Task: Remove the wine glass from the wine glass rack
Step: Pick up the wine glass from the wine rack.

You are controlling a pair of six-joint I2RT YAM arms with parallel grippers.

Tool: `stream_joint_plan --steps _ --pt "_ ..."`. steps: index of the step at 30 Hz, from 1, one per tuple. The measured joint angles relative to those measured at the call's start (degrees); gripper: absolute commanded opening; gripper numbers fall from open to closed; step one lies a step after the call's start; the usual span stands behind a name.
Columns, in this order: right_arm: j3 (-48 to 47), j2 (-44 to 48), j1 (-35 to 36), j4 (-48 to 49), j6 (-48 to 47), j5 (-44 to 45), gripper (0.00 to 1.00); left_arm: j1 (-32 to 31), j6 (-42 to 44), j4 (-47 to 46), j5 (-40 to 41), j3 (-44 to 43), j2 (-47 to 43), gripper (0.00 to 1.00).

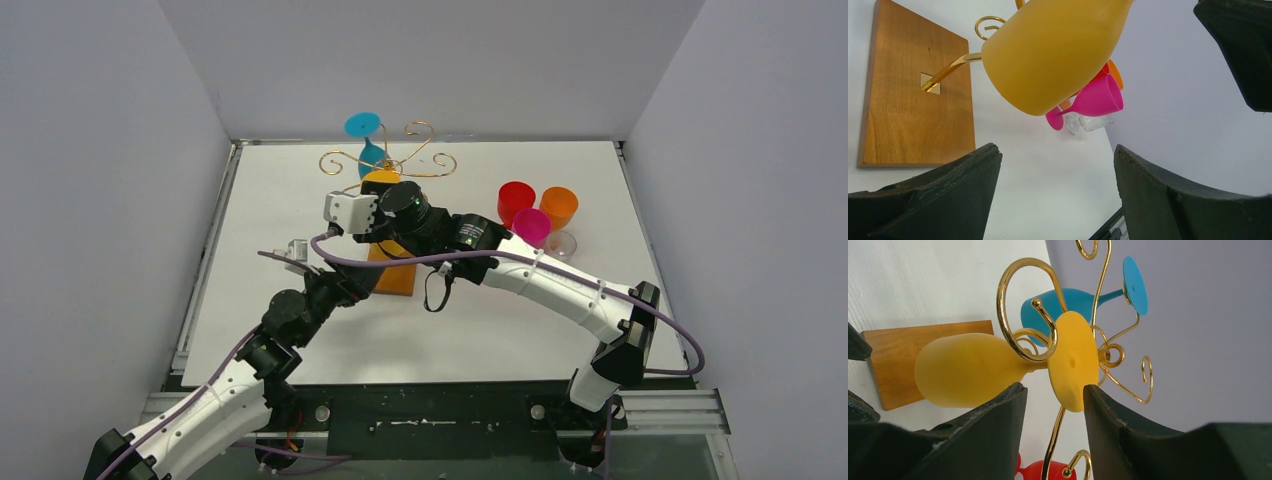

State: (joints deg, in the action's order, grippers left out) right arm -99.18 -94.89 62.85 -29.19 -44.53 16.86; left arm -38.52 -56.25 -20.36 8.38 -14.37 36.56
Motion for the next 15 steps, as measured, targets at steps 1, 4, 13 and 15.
stream_joint_plan --steps 1,4,13,15 --pt "0.0 0.0 0.0 0.09 -0.04 0.0 0.42 0.0 -0.07 -0.02 0.02 0.0 -0.28 0.8" --pt "0.0 0.0 0.02 1.03 -0.33 0.02 0.37 0.0 -0.11 -0.02 0.02 0.0 -0.92 0.8" --pt "0.31 0.0 0.2 4.37 -1.44 0.22 0.23 0.0 -0.11 0.13 0.02 0.0 -1.09 0.8" --pt "0.52 0.0 0.2 4.94 -1.57 0.24 0.21 0.0 -0.11 0.28 0.02 0.0 -1.09 0.8"
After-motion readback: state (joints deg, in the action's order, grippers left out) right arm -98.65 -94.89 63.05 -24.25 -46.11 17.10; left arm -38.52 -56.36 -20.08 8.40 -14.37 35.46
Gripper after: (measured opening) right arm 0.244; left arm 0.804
